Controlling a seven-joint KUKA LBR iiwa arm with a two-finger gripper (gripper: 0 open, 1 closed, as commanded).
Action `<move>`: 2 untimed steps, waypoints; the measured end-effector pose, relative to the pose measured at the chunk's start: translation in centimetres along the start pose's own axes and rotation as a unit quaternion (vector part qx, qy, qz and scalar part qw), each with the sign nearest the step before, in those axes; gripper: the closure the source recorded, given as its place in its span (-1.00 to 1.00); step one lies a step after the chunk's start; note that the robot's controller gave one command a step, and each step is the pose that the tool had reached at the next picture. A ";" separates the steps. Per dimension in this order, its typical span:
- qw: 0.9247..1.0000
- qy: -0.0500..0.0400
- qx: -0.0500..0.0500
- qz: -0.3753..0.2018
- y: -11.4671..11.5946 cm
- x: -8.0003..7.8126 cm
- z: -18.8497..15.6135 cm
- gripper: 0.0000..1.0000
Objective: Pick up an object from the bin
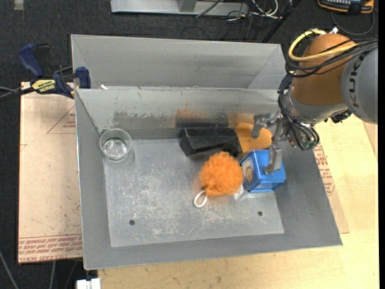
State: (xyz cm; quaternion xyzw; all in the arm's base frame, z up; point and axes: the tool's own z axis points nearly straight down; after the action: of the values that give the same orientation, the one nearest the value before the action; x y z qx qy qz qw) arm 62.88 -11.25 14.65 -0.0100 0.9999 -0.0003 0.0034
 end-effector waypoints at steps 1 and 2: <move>0.990 0.002 0.001 -0.144 0.0 0.1 4.2 1.00; 0.990 0.002 0.001 -0.144 0.0 0.1 4.2 1.00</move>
Offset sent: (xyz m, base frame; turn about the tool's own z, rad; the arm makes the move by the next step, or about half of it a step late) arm 0.0000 0.0000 0.0000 0.0000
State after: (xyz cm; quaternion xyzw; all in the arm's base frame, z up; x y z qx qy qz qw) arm 62.85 -11.20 10.48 -0.1542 0.9880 -0.0017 0.0017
